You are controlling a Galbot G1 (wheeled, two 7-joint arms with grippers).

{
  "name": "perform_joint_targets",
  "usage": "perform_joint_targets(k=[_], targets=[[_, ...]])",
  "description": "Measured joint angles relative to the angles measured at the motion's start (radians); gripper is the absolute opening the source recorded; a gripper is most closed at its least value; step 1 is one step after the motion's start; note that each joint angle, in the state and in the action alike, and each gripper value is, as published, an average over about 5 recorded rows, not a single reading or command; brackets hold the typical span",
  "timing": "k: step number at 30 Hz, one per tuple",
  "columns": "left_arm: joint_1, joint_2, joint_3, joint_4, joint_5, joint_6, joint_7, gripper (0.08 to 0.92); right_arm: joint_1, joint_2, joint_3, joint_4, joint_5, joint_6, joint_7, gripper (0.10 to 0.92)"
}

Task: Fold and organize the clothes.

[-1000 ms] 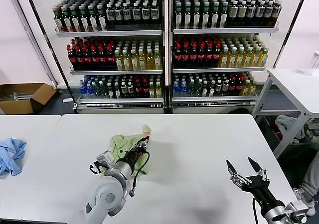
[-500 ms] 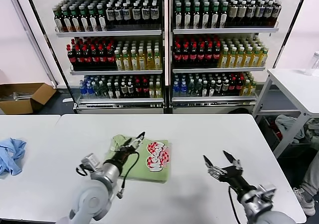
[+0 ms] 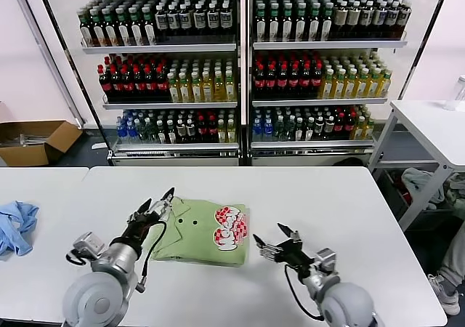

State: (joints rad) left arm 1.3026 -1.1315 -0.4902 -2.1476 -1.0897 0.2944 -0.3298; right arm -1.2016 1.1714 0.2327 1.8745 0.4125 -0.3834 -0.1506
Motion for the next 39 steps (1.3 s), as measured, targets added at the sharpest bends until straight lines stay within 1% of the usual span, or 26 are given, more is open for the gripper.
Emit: perform_joint_targets(k=[5, 8, 18, 25, 29, 32, 39], targets=[[0.048, -0.008, -0.043, -0.024, 0.012, -0.002, 0.010, 0.823, 0.065, 0.022, -0.075, -0.065, -0.022, -0.012, 0.008, 0.814], [0.071, -0.009, -0.065, -0.036, 0.014, -0.002, 0.013, 0.823, 0.099, 0.034, -0.114, -0.096, -0.028, -0.018, 0.010, 0.758], [0.112, -0.011, -0.101, -0.048, 0.018, -0.002, 0.017, 0.823, 0.163, 0.061, -0.190, -0.154, -0.038, -0.024, 0.021, 0.472], [0.109, -0.008, -0.100, -0.042, 0.023, 0.002, 0.017, 0.823, 0.164, 0.055, -0.198, -0.153, -0.051, -0.023, 0.025, 0.264], [0.099, -0.002, -0.097, -0.032, 0.025, 0.008, 0.018, 0.823, 0.148, 0.043, -0.188, -0.135, -0.064, -0.024, 0.029, 0.163], [0.089, 0.003, -0.096, -0.022, 0.024, 0.011, 0.019, 0.823, 0.130, 0.028, -0.173, -0.112, -0.068, -0.026, 0.028, 0.135], [0.066, 0.011, -0.089, 0.001, 0.028, 0.015, 0.020, 0.823, 0.085, -0.032, -0.116, -0.046, -0.067, -0.034, 0.011, 0.135]])
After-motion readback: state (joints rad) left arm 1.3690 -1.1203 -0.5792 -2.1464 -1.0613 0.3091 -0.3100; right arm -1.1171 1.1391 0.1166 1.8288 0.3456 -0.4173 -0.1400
